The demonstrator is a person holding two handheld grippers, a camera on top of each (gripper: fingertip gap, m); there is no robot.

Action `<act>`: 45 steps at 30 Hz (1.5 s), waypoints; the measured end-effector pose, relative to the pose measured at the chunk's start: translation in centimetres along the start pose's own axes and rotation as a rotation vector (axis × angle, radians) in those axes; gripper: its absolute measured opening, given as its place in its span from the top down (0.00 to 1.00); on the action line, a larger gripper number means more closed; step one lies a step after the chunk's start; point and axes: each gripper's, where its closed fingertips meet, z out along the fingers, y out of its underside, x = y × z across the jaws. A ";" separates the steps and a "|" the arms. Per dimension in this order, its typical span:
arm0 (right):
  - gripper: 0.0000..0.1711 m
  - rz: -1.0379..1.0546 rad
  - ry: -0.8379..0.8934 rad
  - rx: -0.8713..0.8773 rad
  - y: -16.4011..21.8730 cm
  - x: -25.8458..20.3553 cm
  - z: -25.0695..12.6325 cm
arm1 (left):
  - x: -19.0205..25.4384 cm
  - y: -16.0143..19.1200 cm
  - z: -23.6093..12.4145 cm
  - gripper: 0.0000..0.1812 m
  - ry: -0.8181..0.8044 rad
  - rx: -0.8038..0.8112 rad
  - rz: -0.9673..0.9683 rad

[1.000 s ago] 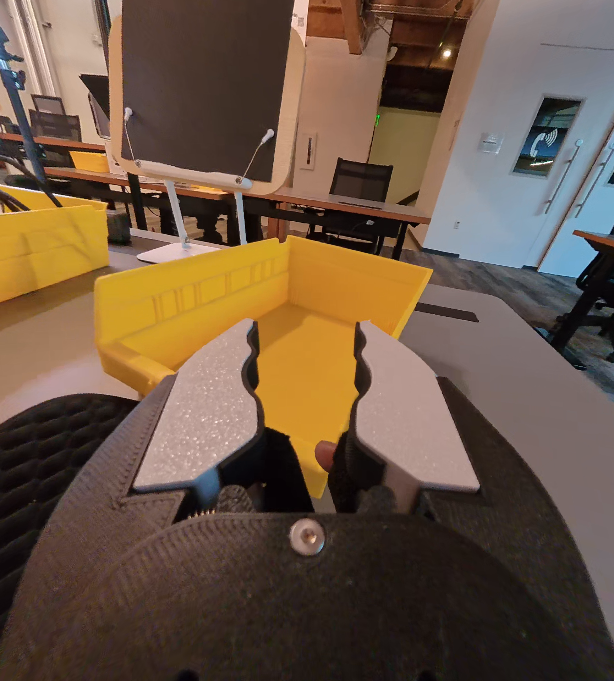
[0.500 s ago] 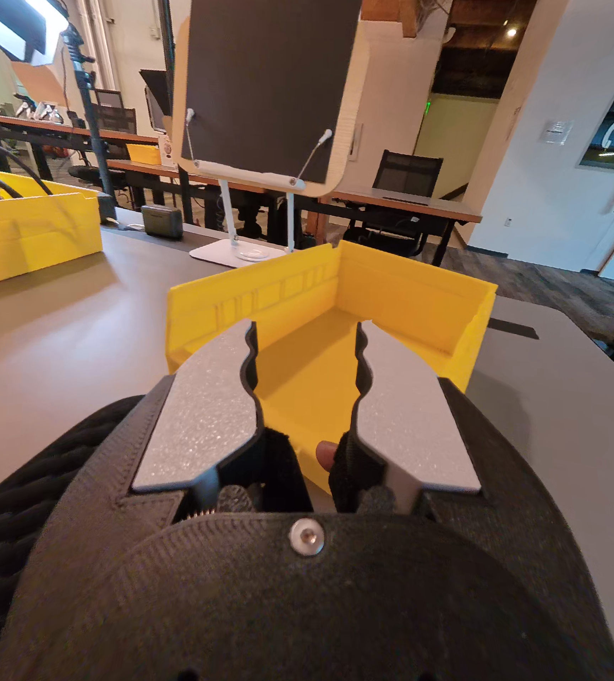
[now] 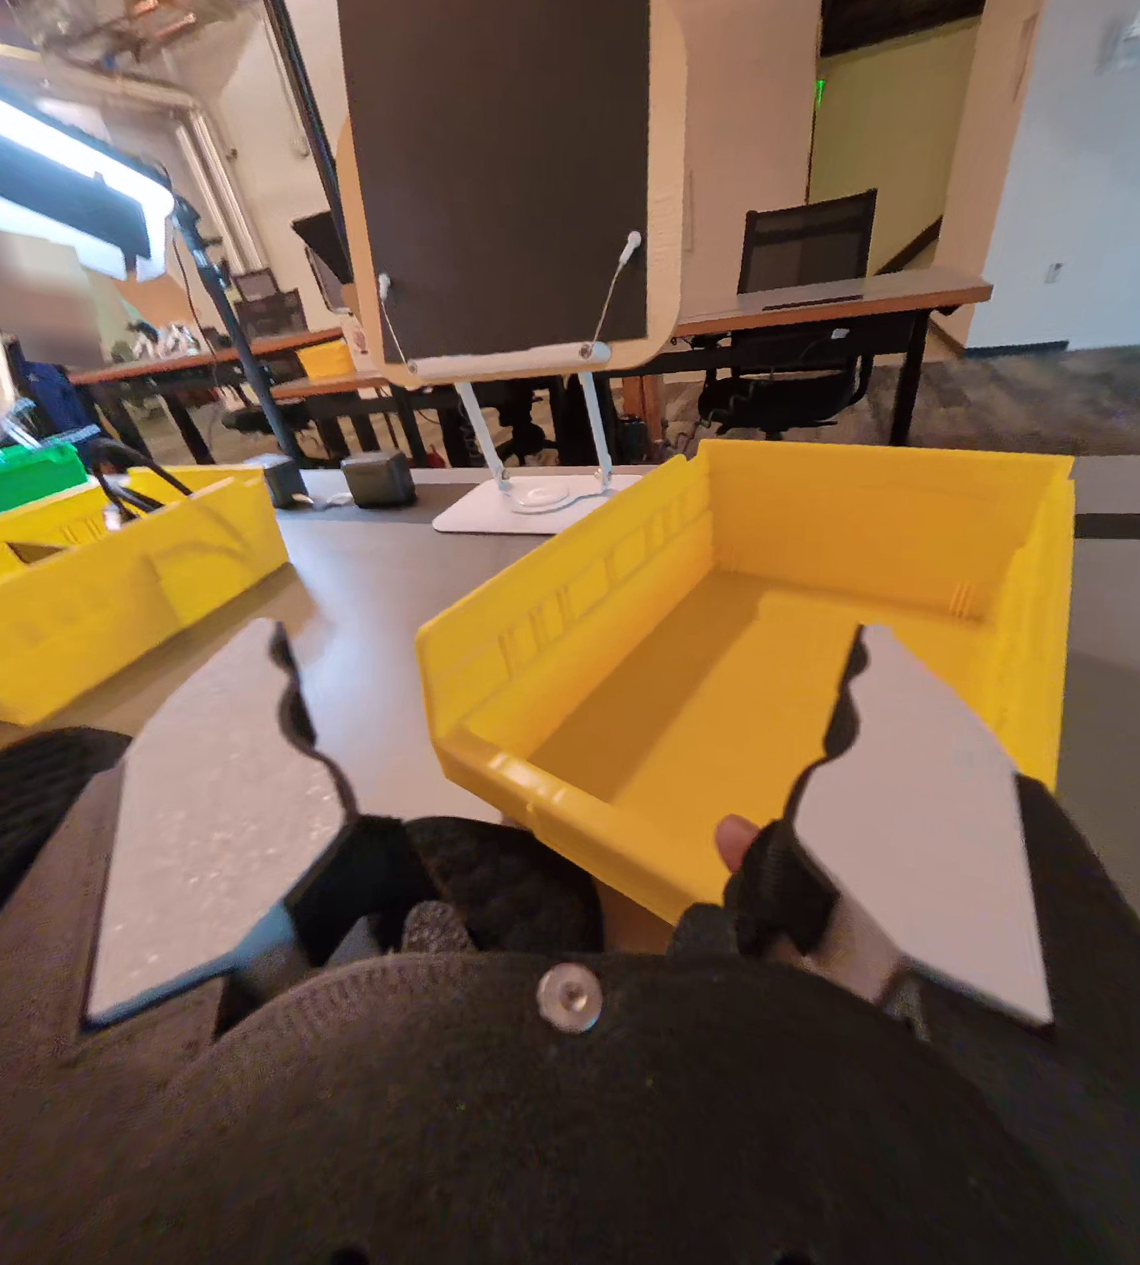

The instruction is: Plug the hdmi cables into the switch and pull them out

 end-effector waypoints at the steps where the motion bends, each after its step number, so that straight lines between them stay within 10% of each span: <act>1: 0.15 0.026 -0.002 0.015 -0.5 -0.1 0.0 | 0.2 -2.3 -0.5 0.60 0.019 0.101 -0.101; 9: 0.15 0.180 0.157 0.177 -5.4 1.8 -1.2 | 12.1 -15.4 -1.7 0.61 0.569 0.535 -0.464; 15: 0.15 -0.013 0.269 0.126 -6.0 2.2 -1.5 | 21.2 -13.7 1.0 0.61 0.828 0.460 -0.492; 22: 0.15 -0.122 0.266 0.187 -7.6 1.5 -3.0 | 21.7 -12.4 2.1 0.62 0.856 0.441 -0.600; 23: 0.23 -0.123 0.264 0.219 -8.0 1.4 -3.4 | 21.5 -12.4 2.2 0.63 0.841 0.447 -0.606; 26: 0.92 -0.157 0.132 0.396 -9.6 -0.8 -5.2 | 21.4 -12.3 2.3 0.64 0.843 0.443 -0.620; 28: 0.99 -0.148 0.129 0.399 -9.4 -0.7 -5.6 | 21.4 -12.3 2.4 0.64 0.836 0.439 -0.621; 30: 0.96 -0.158 0.151 0.362 -8.9 -0.2 -5.4 | 21.5 -12.2 2.5 0.64 0.836 0.437 -0.618; 33: 0.64 -0.155 0.166 0.306 -8.3 0.2 -5.1 | 21.5 -12.2 2.5 0.64 0.835 0.434 -0.616; 36: 1.00 -0.209 0.094 0.315 -8.1 -0.9 -5.3 | 21.6 -12.1 2.6 0.65 0.832 0.425 -0.615; 41: 1.00 -0.256 0.100 0.207 -6.3 -1.0 -4.5 | 21.7 -12.1 2.7 0.66 0.830 0.418 -0.614; 44: 0.68 -0.291 0.082 0.135 -5.2 -1.6 -3.6 | 21.8 -12.1 2.6 0.66 0.835 0.423 -0.600; 45: 0.74 -0.312 0.065 0.118 -4.9 -1.9 -3.4 | 21.9 -12.1 2.6 0.66 0.835 0.422 -0.595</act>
